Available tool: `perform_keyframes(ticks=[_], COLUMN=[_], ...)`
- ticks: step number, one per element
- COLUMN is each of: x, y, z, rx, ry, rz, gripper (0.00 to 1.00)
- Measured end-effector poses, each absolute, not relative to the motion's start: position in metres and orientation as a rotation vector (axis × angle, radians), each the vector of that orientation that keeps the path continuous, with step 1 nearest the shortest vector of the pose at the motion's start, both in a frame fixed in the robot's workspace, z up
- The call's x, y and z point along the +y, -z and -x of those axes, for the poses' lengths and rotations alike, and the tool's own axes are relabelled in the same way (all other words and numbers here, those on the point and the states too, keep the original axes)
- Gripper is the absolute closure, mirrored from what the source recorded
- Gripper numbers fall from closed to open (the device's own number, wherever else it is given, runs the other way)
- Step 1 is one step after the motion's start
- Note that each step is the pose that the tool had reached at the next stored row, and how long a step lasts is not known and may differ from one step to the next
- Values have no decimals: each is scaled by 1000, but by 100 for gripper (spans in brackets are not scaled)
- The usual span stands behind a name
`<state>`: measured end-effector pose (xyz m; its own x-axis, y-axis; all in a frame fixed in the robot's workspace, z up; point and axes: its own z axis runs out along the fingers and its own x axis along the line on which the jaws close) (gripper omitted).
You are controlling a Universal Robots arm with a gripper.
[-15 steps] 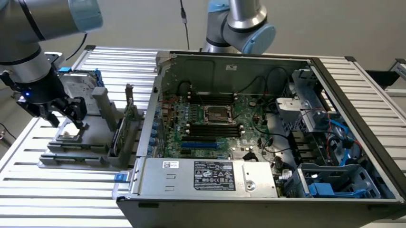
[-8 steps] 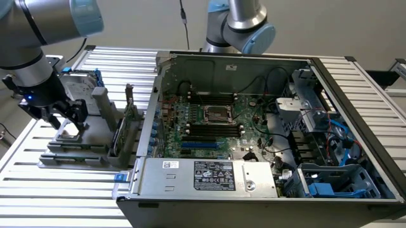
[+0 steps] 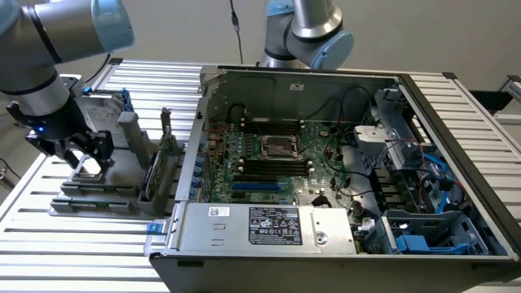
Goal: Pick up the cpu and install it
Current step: 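Pick up the cpu and move it towards the insertion slot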
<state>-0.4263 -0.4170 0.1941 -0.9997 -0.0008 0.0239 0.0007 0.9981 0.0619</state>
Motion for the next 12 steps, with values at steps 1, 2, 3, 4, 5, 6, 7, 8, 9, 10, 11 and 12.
perform_keyframes(ticks=[1,2,3,4,5,6,7,8,9,10,11,12], x=[-417,-417,-417,-417,-417,-417,-417,-418,-418,-418,-418,-418], y=[-194,-193,-193,-192,-191,-190,-190,-189,-188,-188,-188,-188], z=[426,426,426,426,426,426,426,426,426,426,426,425], rx=[-3114,-3113,-3111,-3109,-3107,-3106,-3104,-3102,-3101,-3099,-3098,-3098], ry=[100,104,107,109,111,113,114,115,115,115,115,115], rz=[0,0,0,0,0,0,0,0,1,1,1,1], gripper=[35,35,35,35,35,35,35,35,35,35,35,35])
